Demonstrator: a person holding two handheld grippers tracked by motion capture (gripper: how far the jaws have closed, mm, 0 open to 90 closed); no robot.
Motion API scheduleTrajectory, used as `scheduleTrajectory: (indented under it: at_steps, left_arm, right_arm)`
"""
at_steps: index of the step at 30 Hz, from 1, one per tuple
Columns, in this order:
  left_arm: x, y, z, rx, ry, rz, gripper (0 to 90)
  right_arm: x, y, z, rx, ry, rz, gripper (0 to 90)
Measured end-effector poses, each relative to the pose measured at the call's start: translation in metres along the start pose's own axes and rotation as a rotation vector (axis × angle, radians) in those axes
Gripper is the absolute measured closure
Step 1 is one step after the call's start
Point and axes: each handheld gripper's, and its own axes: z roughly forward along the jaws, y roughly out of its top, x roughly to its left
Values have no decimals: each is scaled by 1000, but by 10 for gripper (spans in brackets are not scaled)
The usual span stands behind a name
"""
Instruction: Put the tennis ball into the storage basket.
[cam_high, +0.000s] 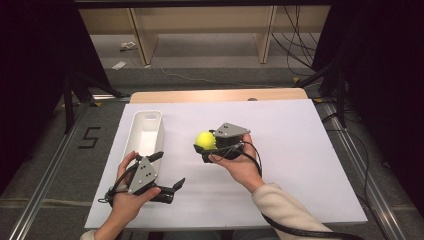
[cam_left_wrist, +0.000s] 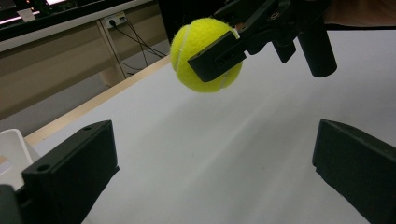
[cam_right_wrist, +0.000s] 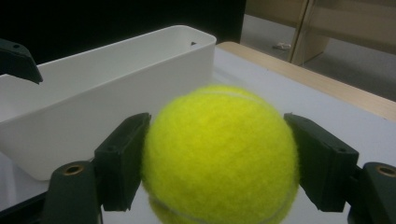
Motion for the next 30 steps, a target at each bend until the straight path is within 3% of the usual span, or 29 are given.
scheduleTrajectory:
  at_steps: [30]
  left_arm:
    - [-1, 0, 0, -2, -9, 6, 0]
  right_arm:
    - [2, 13, 11, 18, 3, -18, 267]
